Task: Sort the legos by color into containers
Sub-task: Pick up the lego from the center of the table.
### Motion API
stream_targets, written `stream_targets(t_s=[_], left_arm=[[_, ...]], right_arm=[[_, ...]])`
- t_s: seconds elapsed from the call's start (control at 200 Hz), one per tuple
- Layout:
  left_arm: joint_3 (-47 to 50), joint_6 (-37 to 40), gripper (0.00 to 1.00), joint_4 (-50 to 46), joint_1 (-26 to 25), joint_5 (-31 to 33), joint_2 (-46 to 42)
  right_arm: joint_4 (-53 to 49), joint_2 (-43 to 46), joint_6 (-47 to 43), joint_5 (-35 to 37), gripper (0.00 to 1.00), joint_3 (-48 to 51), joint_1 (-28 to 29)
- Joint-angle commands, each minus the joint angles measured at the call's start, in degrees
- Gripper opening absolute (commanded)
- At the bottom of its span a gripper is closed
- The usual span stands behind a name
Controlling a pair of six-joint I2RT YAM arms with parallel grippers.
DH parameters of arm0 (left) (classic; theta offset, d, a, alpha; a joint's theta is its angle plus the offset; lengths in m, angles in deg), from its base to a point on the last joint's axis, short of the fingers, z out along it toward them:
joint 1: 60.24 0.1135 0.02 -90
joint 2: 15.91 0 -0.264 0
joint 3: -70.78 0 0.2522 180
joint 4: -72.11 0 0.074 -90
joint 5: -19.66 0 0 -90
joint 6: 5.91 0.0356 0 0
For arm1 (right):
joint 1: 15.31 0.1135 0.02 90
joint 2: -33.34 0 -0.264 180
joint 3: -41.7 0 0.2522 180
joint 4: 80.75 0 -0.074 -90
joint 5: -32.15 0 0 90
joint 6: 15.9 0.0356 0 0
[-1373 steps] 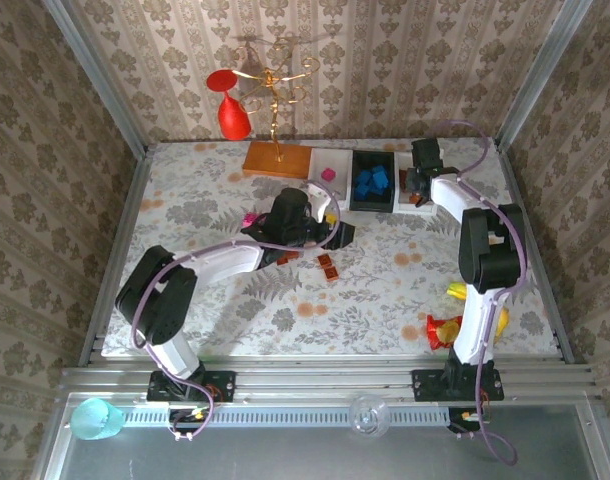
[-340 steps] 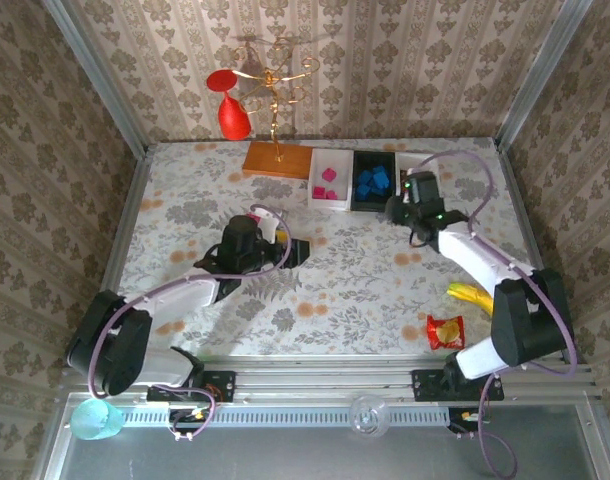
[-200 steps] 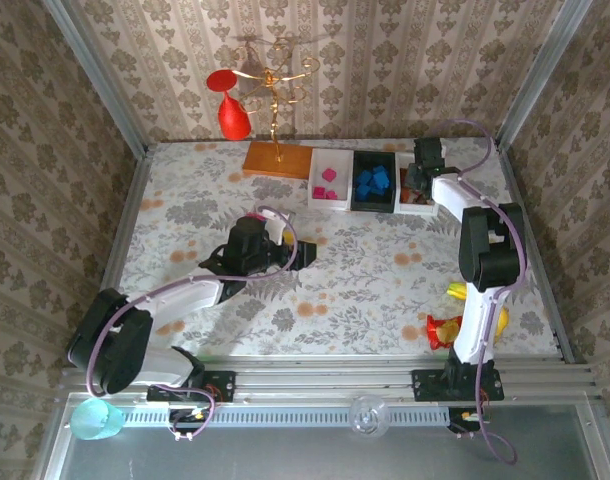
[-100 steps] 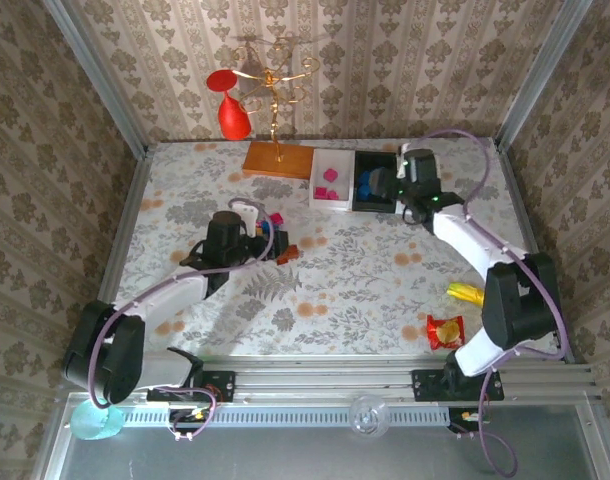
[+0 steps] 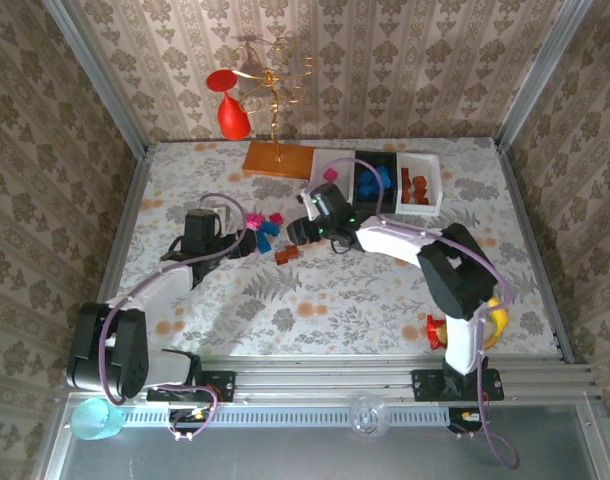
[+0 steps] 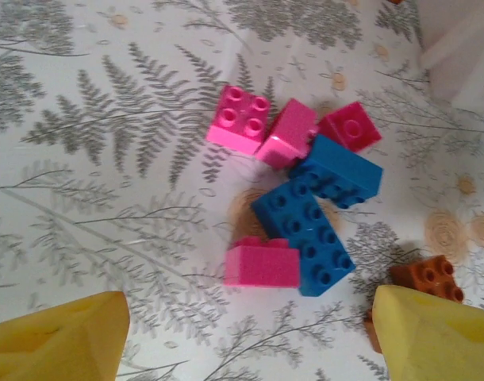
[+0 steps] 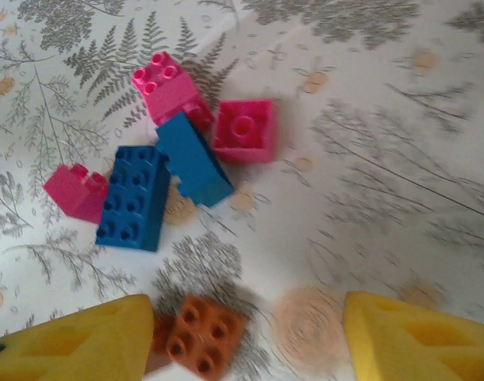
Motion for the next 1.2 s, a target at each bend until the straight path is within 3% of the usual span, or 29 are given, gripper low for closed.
stream_targets(t_s=[0.0, 0.545, 0.955, 1.195], left_arm=[[1.7, 0.3, 0.82, -1.0, 0.8, -1.0, -3.2], [3.0, 1.5, 0.82, -1.3, 1.5, -2.4, -6.0], [3.7, 1.7, 0.82, -0.8, 1.5, -2.8, -6.3], [3.8, 1.5, 0.82, -0.4, 1.5, -3.2, -6.1]], right_arm=[[-2.3, -4.7, -1.3, -2.5, 0.59, -5.8, 0.4], [-7.2, -18.0, -0.9, -6.0, 0.5, -19.7, 1.6], [-8.7, -21.5, -1.3, -7.7, 0.44, -23.7, 2.0], [-8.6, -18.7, -2.4, -8.3, 0.36, -21.5, 2.4]])
